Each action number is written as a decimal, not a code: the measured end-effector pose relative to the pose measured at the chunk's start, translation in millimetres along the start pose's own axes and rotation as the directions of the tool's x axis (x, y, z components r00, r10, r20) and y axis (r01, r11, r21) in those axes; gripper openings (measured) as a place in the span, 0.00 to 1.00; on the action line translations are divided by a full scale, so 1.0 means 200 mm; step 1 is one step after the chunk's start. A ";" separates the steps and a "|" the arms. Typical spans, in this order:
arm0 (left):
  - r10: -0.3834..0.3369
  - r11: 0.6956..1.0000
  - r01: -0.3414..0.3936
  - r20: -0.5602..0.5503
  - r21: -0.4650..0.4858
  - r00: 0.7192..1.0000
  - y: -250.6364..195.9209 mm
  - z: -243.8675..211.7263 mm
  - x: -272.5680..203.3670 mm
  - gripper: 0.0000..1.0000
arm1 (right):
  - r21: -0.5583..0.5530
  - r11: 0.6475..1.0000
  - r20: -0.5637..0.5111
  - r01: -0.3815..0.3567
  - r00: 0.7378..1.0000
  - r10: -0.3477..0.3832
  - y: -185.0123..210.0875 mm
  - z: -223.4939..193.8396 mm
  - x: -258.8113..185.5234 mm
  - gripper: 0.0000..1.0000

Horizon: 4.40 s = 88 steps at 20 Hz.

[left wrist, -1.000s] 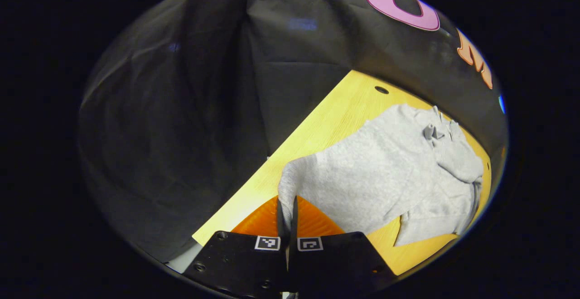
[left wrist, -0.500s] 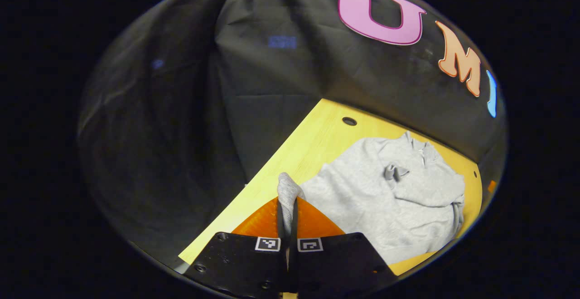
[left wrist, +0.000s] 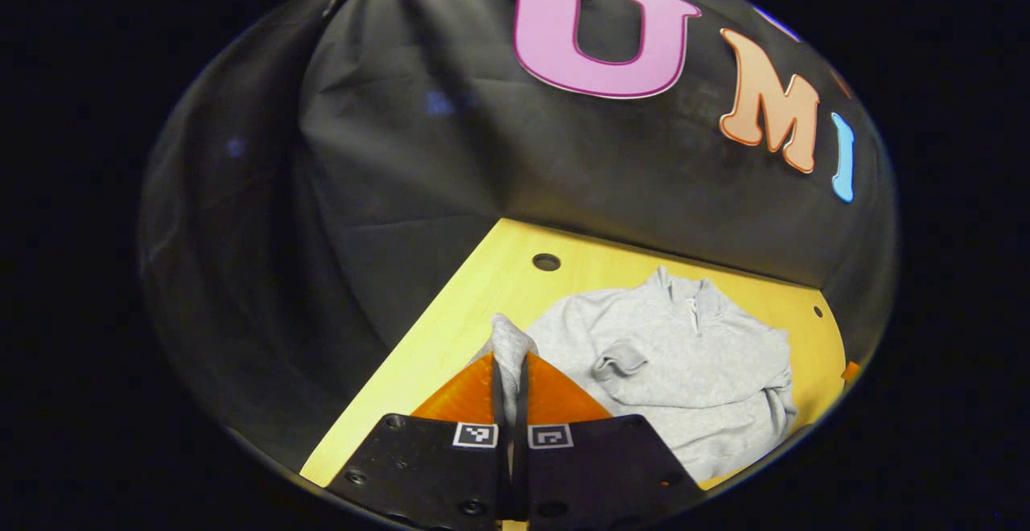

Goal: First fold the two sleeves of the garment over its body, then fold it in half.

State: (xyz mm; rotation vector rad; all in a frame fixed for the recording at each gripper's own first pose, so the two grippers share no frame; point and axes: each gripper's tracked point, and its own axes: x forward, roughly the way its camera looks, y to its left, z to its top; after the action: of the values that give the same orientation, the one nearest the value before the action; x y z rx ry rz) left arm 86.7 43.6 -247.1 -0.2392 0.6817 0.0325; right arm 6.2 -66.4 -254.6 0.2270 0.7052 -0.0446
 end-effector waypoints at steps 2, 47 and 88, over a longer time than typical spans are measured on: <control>-0.033 0.999 0.032 0.021 0.021 0.999 -0.10 0.06 0.01 0.00 | 0.010 1.000 0.002 0.011 1.000 -0.011 -0.05 0.00 -0.02 0.94; -0.597 0.765 0.596 -0.081 0.245 0.798 -1.87 -0.18 0.06 0.95 | 0.033 0.999 -0.058 0.041 0.998 -0.039 -0.32 -0.26 -0.19 0.94; -0.120 0.977 0.164 -0.292 0.132 0.949 -0.15 -1.11 -0.23 0.96 | -0.200 0.979 -0.293 0.046 0.950 -0.105 -0.16 -0.87 0.08 0.98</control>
State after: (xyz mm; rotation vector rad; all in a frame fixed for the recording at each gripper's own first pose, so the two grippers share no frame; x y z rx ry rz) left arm -83.3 -34.7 -378.9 -0.1435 0.9461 -0.1969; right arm -96.3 -58.8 -398.3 0.0205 1.0180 -0.0153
